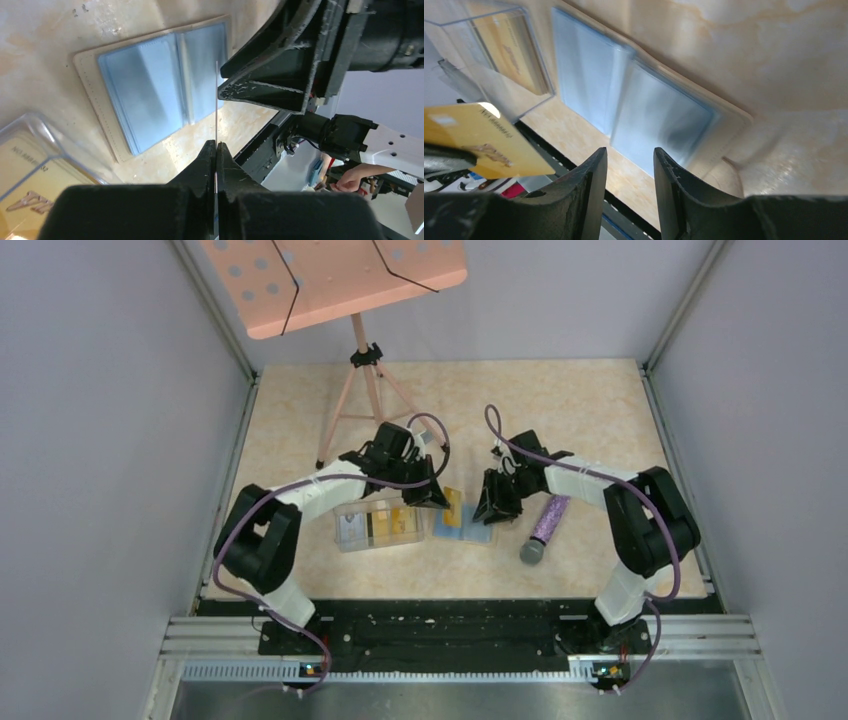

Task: Put the credit cards into the card holder
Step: Insert the credit card into the card holder.

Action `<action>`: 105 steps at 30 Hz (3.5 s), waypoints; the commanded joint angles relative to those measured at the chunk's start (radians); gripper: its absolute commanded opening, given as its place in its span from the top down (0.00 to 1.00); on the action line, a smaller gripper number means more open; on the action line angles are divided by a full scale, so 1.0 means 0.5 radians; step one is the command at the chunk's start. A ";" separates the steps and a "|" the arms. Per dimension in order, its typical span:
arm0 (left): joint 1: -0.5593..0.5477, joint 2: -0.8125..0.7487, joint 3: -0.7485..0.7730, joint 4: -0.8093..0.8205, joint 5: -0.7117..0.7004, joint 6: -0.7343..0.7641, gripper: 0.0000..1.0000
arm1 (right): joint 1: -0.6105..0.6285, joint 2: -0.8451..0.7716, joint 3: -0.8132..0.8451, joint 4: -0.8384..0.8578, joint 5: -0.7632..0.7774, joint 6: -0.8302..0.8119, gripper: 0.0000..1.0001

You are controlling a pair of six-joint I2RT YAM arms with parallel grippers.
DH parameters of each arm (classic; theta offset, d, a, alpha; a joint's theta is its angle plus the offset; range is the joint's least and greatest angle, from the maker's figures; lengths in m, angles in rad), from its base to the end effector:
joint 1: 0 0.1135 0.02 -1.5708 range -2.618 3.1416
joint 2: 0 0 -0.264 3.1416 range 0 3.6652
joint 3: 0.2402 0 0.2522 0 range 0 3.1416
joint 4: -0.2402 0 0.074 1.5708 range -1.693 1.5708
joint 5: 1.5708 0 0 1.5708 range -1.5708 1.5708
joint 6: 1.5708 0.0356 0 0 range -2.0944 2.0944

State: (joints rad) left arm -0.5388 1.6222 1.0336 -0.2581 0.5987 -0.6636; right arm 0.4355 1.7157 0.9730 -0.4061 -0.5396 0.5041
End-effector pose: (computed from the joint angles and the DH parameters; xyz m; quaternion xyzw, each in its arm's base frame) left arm 0.2808 -0.1912 0.2136 0.0485 0.8984 -0.4189 0.1231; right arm 0.2842 0.1524 0.1579 -0.0235 0.9438 0.3238 0.0620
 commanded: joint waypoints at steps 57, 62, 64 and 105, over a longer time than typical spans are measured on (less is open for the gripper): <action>-0.099 0.653 0.377 0.019 0.176 0.129 1.00 | -0.022 -0.223 -0.005 -0.290 0.428 -0.151 1.00; -0.085 0.683 0.383 0.004 0.162 0.119 1.00 | -0.024 -0.201 -0.018 -0.309 0.497 -0.145 1.00; -0.082 0.690 0.407 -0.049 0.130 0.152 1.00 | -0.022 -0.168 -0.017 -0.316 0.510 -0.144 1.00; -0.085 0.828 0.319 0.227 0.332 -0.069 1.00 | -0.022 0.006 -0.026 -0.255 0.356 -0.154 1.00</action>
State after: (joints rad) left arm -0.5781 2.0060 1.2022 -0.1844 0.7326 -0.6846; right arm 0.4267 1.6981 0.9554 -0.5697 -0.3172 0.4366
